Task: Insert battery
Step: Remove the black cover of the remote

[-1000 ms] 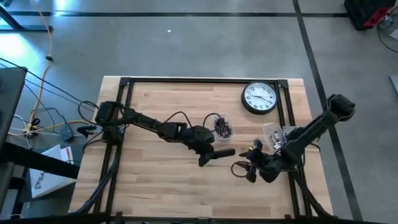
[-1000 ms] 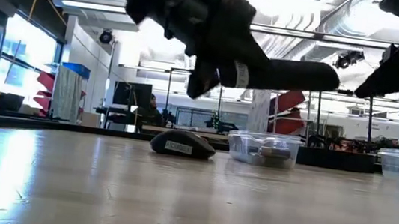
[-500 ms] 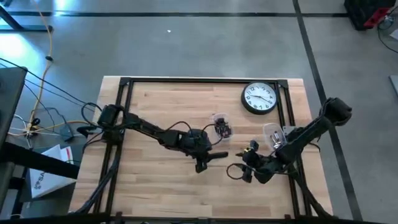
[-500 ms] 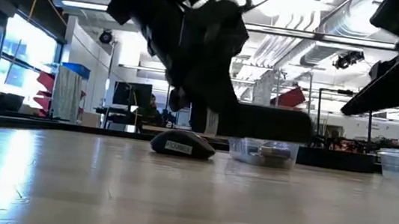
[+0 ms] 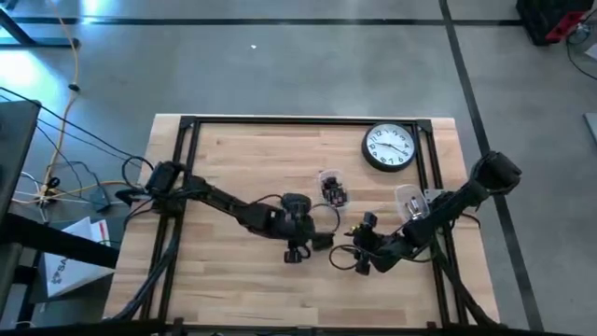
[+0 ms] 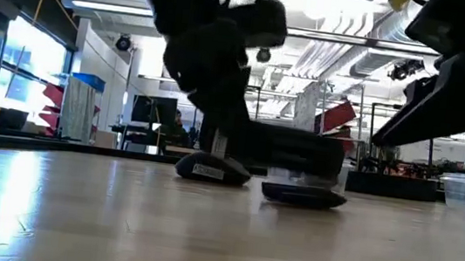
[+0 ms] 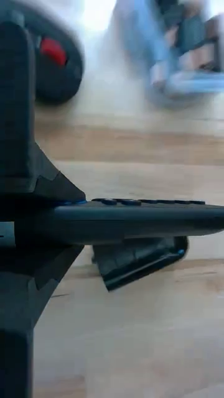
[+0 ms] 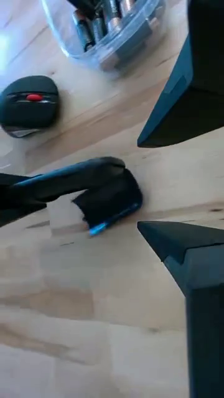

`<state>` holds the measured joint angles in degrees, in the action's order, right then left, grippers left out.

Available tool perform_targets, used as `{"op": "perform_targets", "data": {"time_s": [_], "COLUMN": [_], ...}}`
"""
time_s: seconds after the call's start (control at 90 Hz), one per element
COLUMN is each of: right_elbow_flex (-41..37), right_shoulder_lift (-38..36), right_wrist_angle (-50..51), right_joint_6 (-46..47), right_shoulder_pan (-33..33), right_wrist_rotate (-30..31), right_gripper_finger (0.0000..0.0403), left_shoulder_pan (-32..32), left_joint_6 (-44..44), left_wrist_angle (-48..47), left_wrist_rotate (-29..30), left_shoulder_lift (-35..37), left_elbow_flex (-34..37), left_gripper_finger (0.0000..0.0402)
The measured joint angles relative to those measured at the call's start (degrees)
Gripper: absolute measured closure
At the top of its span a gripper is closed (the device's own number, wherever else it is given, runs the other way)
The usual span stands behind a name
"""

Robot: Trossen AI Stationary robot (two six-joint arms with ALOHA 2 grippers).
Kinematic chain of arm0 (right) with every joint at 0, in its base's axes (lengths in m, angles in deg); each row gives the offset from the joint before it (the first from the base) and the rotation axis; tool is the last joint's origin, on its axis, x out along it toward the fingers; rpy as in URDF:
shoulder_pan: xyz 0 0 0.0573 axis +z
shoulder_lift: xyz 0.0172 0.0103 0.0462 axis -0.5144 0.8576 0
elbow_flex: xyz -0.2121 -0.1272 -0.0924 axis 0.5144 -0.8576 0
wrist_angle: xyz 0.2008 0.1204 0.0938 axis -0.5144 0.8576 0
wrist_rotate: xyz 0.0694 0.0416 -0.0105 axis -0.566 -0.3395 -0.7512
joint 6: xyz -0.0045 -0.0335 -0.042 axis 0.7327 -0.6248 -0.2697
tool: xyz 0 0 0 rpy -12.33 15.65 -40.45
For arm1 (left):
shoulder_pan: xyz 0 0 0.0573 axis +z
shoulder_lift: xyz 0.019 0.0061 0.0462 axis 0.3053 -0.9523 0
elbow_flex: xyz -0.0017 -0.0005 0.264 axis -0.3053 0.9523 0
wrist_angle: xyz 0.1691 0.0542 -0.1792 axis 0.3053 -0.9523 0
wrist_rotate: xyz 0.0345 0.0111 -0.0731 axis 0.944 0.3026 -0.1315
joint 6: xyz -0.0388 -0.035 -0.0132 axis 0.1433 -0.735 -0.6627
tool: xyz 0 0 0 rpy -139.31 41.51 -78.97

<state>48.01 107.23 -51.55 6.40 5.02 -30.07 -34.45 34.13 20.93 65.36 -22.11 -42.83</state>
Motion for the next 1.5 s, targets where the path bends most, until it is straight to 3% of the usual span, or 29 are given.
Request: {"op": "perform_targets", "data": {"time_s": [0.178,0.467,0.678,0.867,0.956,1.233,1.5], "right_elbow_flex": [0.0,0.0,0.0,0.0,0.0,0.0,0.0], "right_shoulder_lift": [0.0,0.02,0.88,5.31,6.47,6.07,11.96], "right_wrist_angle": [0.13,-2.75,-4.59,-7.73,-7.43,-4.93,-11.21], "right_joint_6": [-0.28,-8.61,-14.11,-15.21,-13.53,-17.45,-18.89], "right_shoulder_pan": [0.01,0.01,-1.98,-4.6,-5.0,-7.14,-8.14], "right_wrist_rotate": [-0.32,-1.47,2.58,-6.37,-7.13,-4.37,-7.6], "right_gripper_finger": [0.0231,0.0231,0.0231,0.0231,0.0231,0.0231,0.0231], "left_shoulder_pan": [-1.77,-5.15,-8.55,-9.52,-9.99,-12.29,-14.39], "left_joint_6": [2.06,-5.55,-4.71,-8.11,-12.63,-22.71,-31.36], "left_wrist_angle": [-1.27,-10.62,3.67,9.17,11.23,13.35,14.52], "left_wrist_rotate": [4.56,14.43,16.48,19.11,18.95,27.86,28.28], "left_shoulder_lift": [0.01,3.14,11.39,18.13,20.15,19.48,19.38], "left_elbow_flex": [-1.04,-2.17,1.78,11.29,15.56,21.91,26.45], "left_gripper_finger": [0.0349,0.0349,0.0349,0.0349,0.0349,0.0349,0.0349]}}
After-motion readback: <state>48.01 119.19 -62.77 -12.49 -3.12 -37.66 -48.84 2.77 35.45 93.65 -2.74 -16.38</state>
